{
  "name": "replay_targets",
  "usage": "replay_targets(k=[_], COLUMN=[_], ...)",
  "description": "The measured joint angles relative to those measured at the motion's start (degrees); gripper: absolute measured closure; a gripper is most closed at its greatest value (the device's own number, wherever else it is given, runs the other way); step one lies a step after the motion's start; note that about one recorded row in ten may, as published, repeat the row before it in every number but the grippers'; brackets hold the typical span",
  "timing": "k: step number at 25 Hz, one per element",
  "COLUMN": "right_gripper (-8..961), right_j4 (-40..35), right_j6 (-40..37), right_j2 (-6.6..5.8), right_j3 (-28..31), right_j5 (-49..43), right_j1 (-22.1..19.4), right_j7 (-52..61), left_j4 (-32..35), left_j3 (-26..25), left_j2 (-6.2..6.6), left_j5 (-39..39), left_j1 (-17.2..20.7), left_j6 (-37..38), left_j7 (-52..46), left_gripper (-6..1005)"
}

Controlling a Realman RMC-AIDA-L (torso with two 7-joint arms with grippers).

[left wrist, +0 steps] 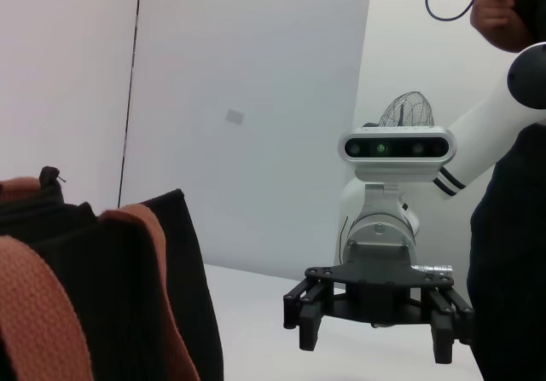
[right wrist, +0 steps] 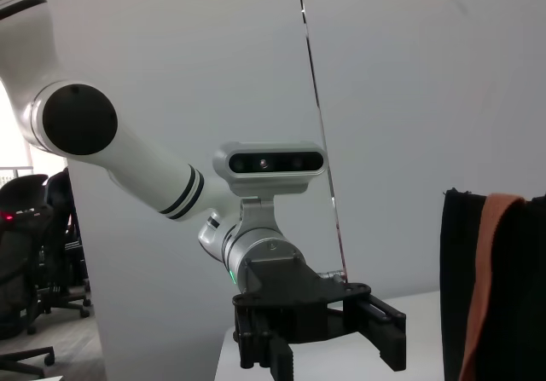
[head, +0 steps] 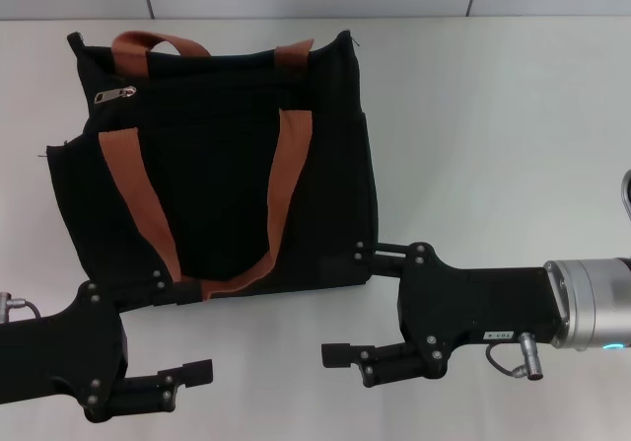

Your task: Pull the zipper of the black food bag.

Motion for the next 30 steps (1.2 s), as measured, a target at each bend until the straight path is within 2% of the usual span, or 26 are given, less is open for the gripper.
replay_targets(k=[30], right_gripper=[126], right_j4=[0.61], right_j6=[-0.17], right_j2=[0.00], right_j3=[0.00], right_j5=[0.01], right_j1=[-0.26], right_j7=[0.02], left_j4=[0.31], left_j3=[-0.21], left_j2=[-0.16], left_j5=[-0.31], left_j1=[-0.28], left_j6=[1.84], left_j7=[-1.85], left_gripper=[243])
